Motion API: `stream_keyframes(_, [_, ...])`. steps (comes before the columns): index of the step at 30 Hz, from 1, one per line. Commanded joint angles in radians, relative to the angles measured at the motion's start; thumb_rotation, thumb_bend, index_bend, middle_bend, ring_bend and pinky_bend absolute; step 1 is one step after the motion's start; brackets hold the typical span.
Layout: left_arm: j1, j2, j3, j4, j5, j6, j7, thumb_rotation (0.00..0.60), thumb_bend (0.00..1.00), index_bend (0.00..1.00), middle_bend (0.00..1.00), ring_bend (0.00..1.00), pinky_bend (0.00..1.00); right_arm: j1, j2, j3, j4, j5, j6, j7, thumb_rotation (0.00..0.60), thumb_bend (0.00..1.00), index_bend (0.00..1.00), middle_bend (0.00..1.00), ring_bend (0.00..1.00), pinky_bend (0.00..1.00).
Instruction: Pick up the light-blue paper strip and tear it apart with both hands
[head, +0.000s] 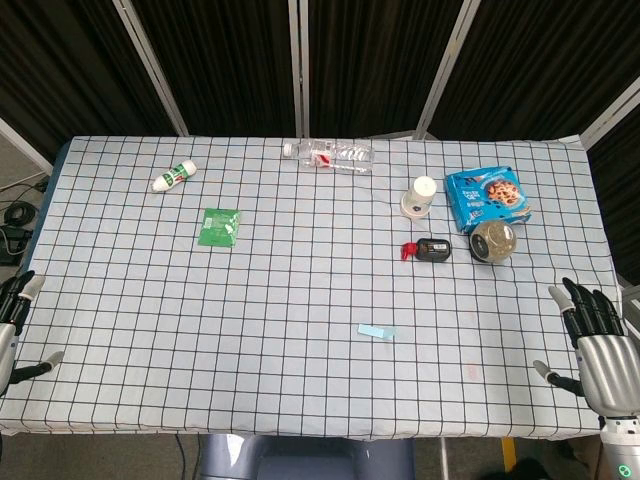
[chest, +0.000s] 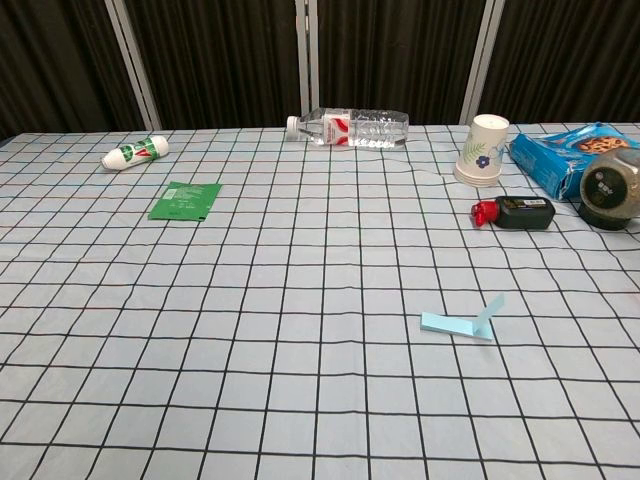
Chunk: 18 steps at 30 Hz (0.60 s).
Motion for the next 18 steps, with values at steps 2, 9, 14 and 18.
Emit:
stream_keyframes(2, [0.000,0.001,0.000,0.000,-0.002,-0.001,-0.002,0.600,0.00,0.00,0.00,0.00,0.00,0.000,0.000,-0.001,-0.001,-0.001,-0.001,-0.002,0.600,0.00,0.00,0.00,0.00,0.00])
stream_keyframes(9, [-0.002,0.000,-0.001,-0.002,-0.001,-0.004,-0.001,0.600,0.00,0.00,0.00,0.00,0.00,0.007,-0.003,-0.013,-0.006,-0.001,-0.028,-0.006,0.600,0.00,0.00,0.00,0.00,0.00])
stream_keyframes(14, [-0.001,-0.002,-0.003,-0.004,-0.005,-0.002,0.001,0.600,0.00,0.00,0.00,0.00,0.00,0.064,0.008,-0.028,-0.019,-0.013,-0.141,0.032,0.600,0.00,0.02,0.00,0.00,0.00])
stream_keyframes(18, [-0.009,-0.007,-0.011,-0.001,-0.027,-0.019,0.004,0.600,0.00,0.00,0.00,0.00,0.00,0.164,-0.004,-0.016,0.001,-0.057,-0.266,0.021,0.600,0.00,0.08,0.00,0.00,0.00])
